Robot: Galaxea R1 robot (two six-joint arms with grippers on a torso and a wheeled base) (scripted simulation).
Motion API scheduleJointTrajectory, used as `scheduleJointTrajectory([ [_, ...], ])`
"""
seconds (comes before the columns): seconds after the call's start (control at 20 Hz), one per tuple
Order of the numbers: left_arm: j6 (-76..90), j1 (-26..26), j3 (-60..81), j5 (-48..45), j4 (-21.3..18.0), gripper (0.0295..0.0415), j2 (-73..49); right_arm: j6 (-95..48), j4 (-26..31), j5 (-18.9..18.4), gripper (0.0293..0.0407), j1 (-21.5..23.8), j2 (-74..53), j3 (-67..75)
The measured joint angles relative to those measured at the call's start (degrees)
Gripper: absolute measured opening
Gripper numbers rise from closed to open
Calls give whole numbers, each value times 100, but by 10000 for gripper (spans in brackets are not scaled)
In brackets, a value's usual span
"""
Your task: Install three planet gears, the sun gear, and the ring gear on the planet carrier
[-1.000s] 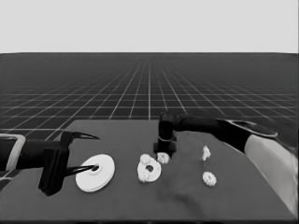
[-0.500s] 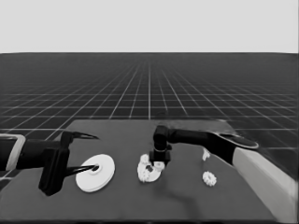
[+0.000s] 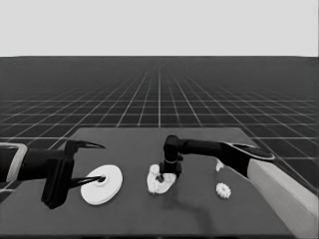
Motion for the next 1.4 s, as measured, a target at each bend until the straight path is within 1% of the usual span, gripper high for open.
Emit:
scheduleJointTrajectory([
  [0.3, 0, 0, 0, 0, 0, 385, 0, 0, 0, 0, 385, 0, 0, -1],
  [0.35, 0, 0, 0, 0, 0, 385, 0, 189, 310, -165, 385, 306, -98, 324],
  [0.4, 0, 0, 0, 0, 0, 385, 0, 277, 518, -239, 385, 554, -135, 469],
  [0.45, 0, 0, 0, 0, 0, 385, 0, 315, 647, -274, 385, 698, -149, 530],
  [0.55, 0, 0, 0, 0, 0, 385, 0, 341, 771, -302, 385, 827, -157, 570],
  [0.8, 0, 0, 0, 0, 0, 385, 0, 348, 833, -313, 385, 883, -160, 582],
  [0.85, 0, 0, 0, 0, 0, 385, 0, 473, 822, -322, 385, 881, -1507, 2476],
  [0.9, 0, 0, 0, 0, 0, 385, 0, 105, 836, -265, 385, 880, -2844, 3211],
  [0.95, 0, 0, 0, 0, 0, 385, 0, -393, 861, -182, 385, 884, -3583, 3330],
  [1.0, 0, 0, 0, 0, 0, 385, 0, -765, 885, -121, 385, 888, -3971, 3287],
  [1.15, 0, 0, 0, 0, 0, 385, 0, -1239, 925, -45, 385, 894, -4337, 3150],
  [1.3, 0, 0, 0, 0, 0, 385, 0, -1340, 935, -29, 385, 895, -4395, 3115],
  [1.35, 0, 0, 0, 0, 0, 385, 0, -1404, 457, 257, 385, 375, -4313, 2926],
  [1.4, 0, 0, 0, 0, 0, 385, 0, -1458, 192, 440, 385, 27, -4229, 2744],
])
